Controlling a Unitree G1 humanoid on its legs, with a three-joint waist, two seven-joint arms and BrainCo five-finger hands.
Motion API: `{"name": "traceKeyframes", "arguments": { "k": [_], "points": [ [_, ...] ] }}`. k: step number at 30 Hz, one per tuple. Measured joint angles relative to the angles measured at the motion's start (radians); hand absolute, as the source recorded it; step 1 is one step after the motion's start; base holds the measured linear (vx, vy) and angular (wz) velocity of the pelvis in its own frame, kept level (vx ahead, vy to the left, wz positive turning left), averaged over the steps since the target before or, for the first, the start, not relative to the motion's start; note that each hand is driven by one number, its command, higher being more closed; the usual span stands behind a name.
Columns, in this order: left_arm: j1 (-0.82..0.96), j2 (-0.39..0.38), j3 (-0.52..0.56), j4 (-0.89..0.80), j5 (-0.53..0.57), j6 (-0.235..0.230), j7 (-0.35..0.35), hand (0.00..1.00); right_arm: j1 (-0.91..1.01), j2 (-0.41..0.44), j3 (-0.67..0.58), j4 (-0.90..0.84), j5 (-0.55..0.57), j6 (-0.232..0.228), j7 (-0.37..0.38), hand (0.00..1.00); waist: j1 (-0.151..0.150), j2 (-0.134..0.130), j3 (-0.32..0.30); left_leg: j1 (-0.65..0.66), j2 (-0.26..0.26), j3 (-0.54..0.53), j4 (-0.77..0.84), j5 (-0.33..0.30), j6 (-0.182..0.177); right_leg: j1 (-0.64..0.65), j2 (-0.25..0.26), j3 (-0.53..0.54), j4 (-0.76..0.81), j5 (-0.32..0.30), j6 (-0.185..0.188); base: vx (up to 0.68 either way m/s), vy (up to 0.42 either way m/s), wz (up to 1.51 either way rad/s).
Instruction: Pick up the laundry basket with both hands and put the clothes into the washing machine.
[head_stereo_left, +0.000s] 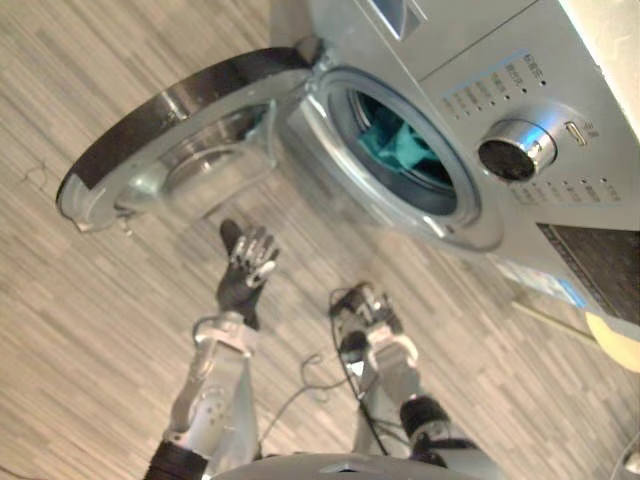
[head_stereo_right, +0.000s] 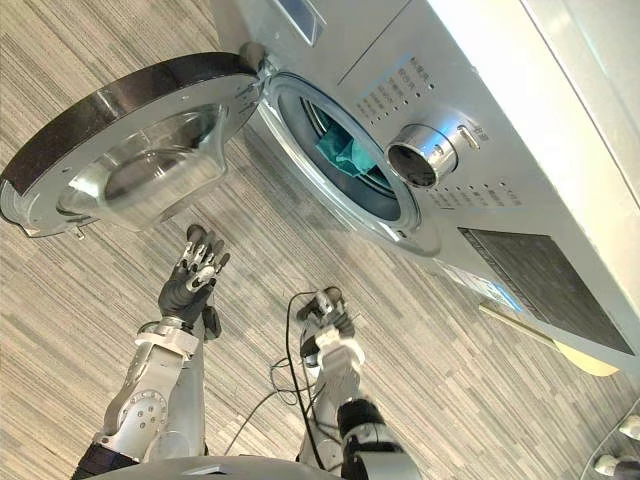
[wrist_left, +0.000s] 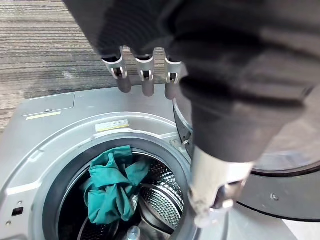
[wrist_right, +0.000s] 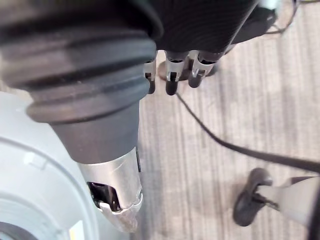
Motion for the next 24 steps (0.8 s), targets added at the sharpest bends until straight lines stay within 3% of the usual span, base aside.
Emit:
{"name": "traceKeyframes", "arguments": {
  "k": [6,9,11,12,14,15,16,17,18,19,20,21,22,23,24],
  "points": [
    [0.01,-0.045,0.024,0.003,0.004,0.007,0.003,0.0,0.001,0.001,0.091,0.008,-0.059,-0.006,0.031,0.0,0.004,-0.013,-0.057,0.01,0.017,-0.005,0.034,-0.013,-0.007,0.028,0.02,0.008,-0.016,0.001,-0.001,0.02,-0.025,-0.01],
    [0.01,-0.044,0.038,0.034,0.082,0.008,0.002,0.0,0.032,-0.004,0.109,0.048,-0.163,0.002,0.031,0.0,0.01,-0.013,-0.057,0.041,0.051,-0.003,0.219,-0.137,-0.013,0.106,0.018,0.051,0.0,-0.005,-0.004,0.04,-0.048,-0.24],
    [0.006,-0.037,0.043,0.073,0.168,0.009,0.0,0.0,0.116,-0.006,0.082,0.059,-0.278,0.004,0.028,0.0,0.009,-0.012,-0.064,0.12,0.09,0.018,0.371,-0.273,-0.026,0.212,0.016,0.086,0.004,-0.018,-0.013,0.05,0.016,-0.45],
    [0.006,-0.036,0.05,0.086,0.19,0.009,0.0,0.0,0.137,-0.006,0.068,0.062,-0.312,0.005,0.025,0.0,0.007,-0.011,-0.071,0.141,0.099,0.025,0.398,-0.299,-0.027,0.236,0.017,0.093,0.001,-0.014,-0.017,0.04,0.065,-0.54],
    [0.005,-0.04,0.078,0.144,0.26,0.008,-0.002,0.0,0.191,-0.009,0.027,0.082,-0.409,0.016,0.004,0.0,0.003,0.001,-0.113,0.201,0.13,0.058,0.429,-0.349,-0.026,0.265,0.031,0.113,-0.001,0.052,-0.096,0.04,0.121,-0.65],
    [0.005,-0.039,0.101,0.18,0.314,0.005,0.0,0.0,0.211,-0.01,-0.004,0.075,-0.479,0.021,0.005,0.0,-0.001,0.008,-0.131,0.25,0.139,0.084,0.409,-0.356,-0.027,0.271,0.043,0.112,-0.017,0.139,-0.155,0.04,0.171,-0.9],
    [-0.001,-0.035,0.126,0.227,0.347,0.005,0.0,0.0,0.221,-0.009,-0.035,0.075,-0.516,0.024,0.002,0.0,-0.005,0.008,-0.143,0.316,0.141,0.125,0.375,-0.362,-0.02,0.296,0.061,0.12,-0.07,0.234,-0.173,0.04,0.144,-1.0],
    [-0.004,-0.036,0.154,0.266,0.378,0.005,0.001,0.0,0.224,-0.007,-0.055,0.079,-0.547,0.028,-0.004,0.0,-0.005,0.007,-0.149,0.375,0.148,0.173,0.339,-0.358,-0.014,0.312,0.066,0.136,-0.052,0.235,-0.168,0.1,0.103,-0.81],
    [0.0,-0.036,0.193,0.315,0.421,0.008,0.003,0.0,0.234,0.0,-0.066,0.074,-0.599,0.028,-0.007,0.0,-0.024,0.013,-0.152,0.454,0.141,0.221,0.299,-0.342,0.017,0.308,0.051,0.133,0.207,0.077,-0.141,0.09,0.043,-0.47],
    [0.002,-0.036,0.197,0.324,0.427,0.008,0.005,0.0,0.234,0.0,-0.068,0.074,-0.608,0.029,-0.008,0.0,-0.027,0.017,-0.154,0.465,0.138,0.226,0.294,-0.342,0.017,0.309,0.052,0.133,0.256,0.051,-0.136,0.15,-0.024,-0.29],
    [0.003,-0.032,0.197,0.365,0.435,0.009,0.005,0.0,0.24,0.0,-0.075,0.088,-0.646,0.032,-0.009,0.0,-0.035,0.002,-0.185,0.499,0.119,0.251,0.285,-0.345,0.021,0.31,0.06,0.134,0.372,-0.012,-0.115,0.07,-0.047,-0.19],
    [0.004,-0.037,0.198,0.394,0.437,0.009,0.006,0.0,0.249,0.001,-0.081,0.103,-0.673,0.036,-0.009,0.0,-0.038,-0.012,-0.212,0.51,0.099,0.264,0.288,-0.348,0.02,0.315,0.055,0.132,0.344,-0.012,-0.11,0.12,-0.019,-0.45],
    [0.014,-0.054,0.209,0.469,0.453,0.015,0.008,0.0,0.261,-0.002,-0.098,0.124,-0.712,0.039,-0.008,0.0,-0.04,0.002,-0.268,0.512,0.07,0.266,0.25,-0.337,0.025,0.336,0.086,0.16,0.25,-0.005,-0.065,0.14,0.046,-0.56],
    [0.018,-0.08,0.23,0.522,0.467,0.029,0.01,0.0,0.263,-0.005,-0.119,0.129,-0.744,0.043,-0.01,0.0,-0.045,0.006,-0.278,0.569,0.037,0.308,0.176,-0.303,0.029,0.365,0.107,0.223,0.242,-0.07,0.029,0.16,0.012,-0.52],
    [0.016,-0.082,0.235,0.539,0.476,0.034,0.016,0.0,0.261,-0.001,-0.126,0.139,-0.75,0.046,-0.01,0.0,-0.053,-0.003,-0.28,0.584,0.025,0.319,0.166,-0.295,0.036,0.368,0.12,0.259,0.288,-0.113,0.049,0.14,-0.084,-0.37]
  ]
}}
